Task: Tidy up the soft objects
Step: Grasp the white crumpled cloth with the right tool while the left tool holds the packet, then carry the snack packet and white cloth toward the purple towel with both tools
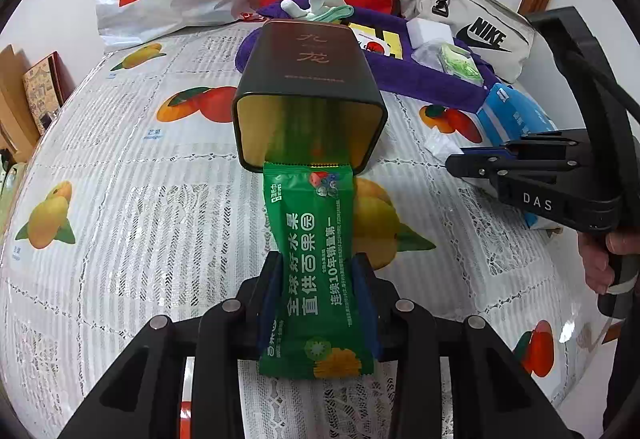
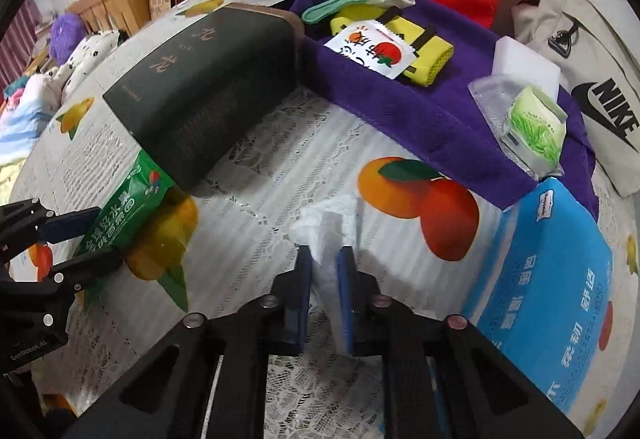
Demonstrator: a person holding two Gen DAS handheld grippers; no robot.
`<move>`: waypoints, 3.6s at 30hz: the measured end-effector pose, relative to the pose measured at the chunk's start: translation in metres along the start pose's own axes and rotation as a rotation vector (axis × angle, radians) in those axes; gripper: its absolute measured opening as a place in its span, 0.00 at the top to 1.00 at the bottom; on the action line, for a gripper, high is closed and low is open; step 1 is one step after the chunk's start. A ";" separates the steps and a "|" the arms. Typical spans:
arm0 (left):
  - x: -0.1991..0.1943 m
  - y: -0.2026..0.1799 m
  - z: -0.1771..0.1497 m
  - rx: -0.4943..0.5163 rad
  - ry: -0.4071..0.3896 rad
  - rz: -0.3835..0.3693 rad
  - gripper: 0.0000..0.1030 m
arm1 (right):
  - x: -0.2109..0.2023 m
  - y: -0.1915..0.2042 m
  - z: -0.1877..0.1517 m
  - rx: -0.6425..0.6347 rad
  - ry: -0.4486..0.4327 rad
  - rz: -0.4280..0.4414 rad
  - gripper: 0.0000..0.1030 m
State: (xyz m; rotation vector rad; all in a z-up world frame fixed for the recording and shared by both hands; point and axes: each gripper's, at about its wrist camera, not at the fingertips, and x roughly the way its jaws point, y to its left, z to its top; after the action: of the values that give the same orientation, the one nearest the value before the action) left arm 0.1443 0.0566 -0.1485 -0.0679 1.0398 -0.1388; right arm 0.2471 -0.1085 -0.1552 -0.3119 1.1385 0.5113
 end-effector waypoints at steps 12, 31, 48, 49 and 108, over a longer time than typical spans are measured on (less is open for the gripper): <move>-0.008 0.002 0.002 -0.034 0.007 -0.032 0.69 | -0.037 -0.011 -0.022 0.093 -0.048 0.105 0.95; -0.048 -0.001 0.007 -0.065 -0.041 -0.015 0.69 | -0.114 -0.019 -0.120 0.198 -0.133 0.138 0.95; -0.042 -0.006 0.010 -0.095 0.022 0.022 0.69 | -0.091 -0.052 -0.158 0.325 -0.123 0.070 0.95; -0.041 -0.005 0.010 -0.098 0.027 0.026 0.69 | -0.090 -0.052 -0.157 0.322 -0.121 0.071 0.95; -0.004 -0.019 0.204 -0.001 -0.062 -0.057 0.69 | -0.105 -0.147 0.022 0.369 -0.321 0.022 0.95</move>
State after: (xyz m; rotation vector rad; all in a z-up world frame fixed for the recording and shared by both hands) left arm 0.3173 0.0367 -0.0398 -0.1020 0.9763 -0.1868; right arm 0.3089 -0.2453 -0.0531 0.1015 0.9005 0.3456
